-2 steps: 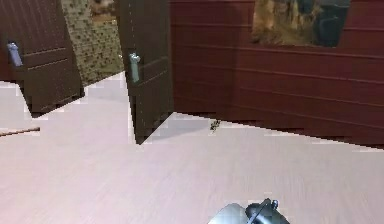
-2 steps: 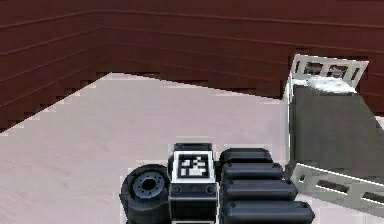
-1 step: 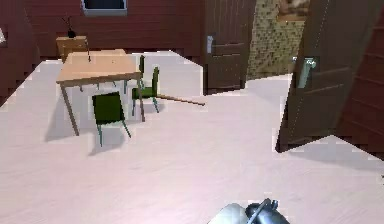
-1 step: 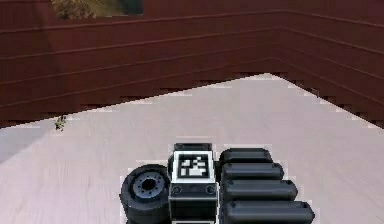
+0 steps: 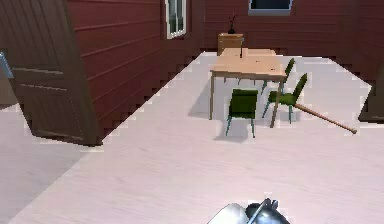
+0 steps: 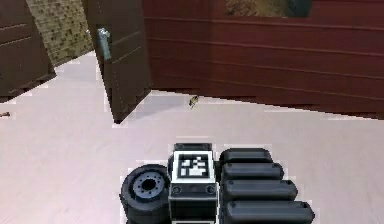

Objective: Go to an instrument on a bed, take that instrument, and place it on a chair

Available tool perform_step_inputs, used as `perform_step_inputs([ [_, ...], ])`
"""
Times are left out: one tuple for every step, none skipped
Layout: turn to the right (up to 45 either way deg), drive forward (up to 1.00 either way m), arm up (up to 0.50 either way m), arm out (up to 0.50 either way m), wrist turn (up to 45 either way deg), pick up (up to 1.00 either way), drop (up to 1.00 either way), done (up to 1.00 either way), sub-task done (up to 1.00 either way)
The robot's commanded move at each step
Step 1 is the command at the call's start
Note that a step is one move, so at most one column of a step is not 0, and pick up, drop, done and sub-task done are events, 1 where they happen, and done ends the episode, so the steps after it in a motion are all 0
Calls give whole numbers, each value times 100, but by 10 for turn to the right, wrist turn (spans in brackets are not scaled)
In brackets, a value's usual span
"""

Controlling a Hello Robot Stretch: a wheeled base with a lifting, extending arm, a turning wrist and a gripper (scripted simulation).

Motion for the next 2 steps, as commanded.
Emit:
perform_step_inputs([
  [0, 100, 0, 0, 0, 0, 0, 0, 0],
  [-90, 0, 0, 0, 0, 0, 0, 0, 0],
])
